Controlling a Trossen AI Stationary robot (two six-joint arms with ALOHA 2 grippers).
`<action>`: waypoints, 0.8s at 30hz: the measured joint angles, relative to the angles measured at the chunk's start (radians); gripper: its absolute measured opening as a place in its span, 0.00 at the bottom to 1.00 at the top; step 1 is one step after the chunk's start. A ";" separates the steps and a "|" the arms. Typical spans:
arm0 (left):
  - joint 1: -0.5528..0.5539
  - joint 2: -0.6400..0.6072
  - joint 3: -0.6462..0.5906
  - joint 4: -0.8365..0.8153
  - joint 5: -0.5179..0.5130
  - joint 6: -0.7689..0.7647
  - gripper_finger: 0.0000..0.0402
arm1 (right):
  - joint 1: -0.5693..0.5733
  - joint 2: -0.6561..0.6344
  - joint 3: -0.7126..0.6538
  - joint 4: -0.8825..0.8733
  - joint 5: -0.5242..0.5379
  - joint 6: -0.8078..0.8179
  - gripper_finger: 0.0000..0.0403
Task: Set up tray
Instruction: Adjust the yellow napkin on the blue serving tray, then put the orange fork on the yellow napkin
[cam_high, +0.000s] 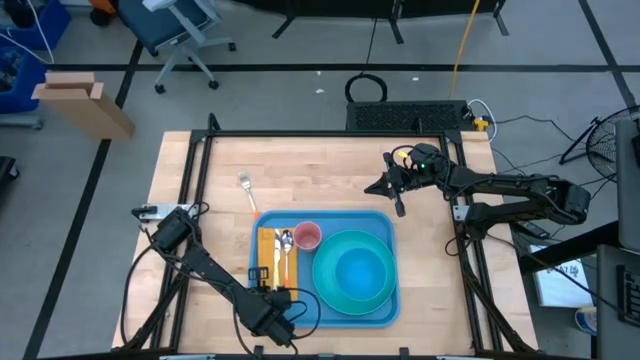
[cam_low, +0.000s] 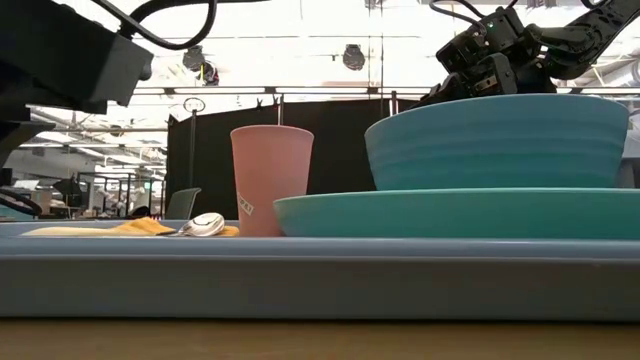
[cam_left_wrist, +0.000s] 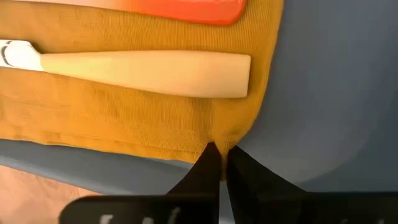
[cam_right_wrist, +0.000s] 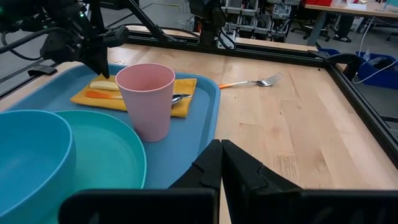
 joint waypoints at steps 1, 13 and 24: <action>0.000 0.000 0.000 0.003 -0.003 -0.004 0.02 | 0.000 0.000 0.000 0.000 0.000 0.000 0.00; -0.001 0.000 0.000 0.004 0.003 -0.056 0.02 | 0.000 0.000 0.000 0.000 0.000 0.000 0.00; 0.005 -0.066 0.000 0.003 0.031 -0.122 0.39 | 0.000 0.000 0.000 -0.002 0.000 0.000 0.00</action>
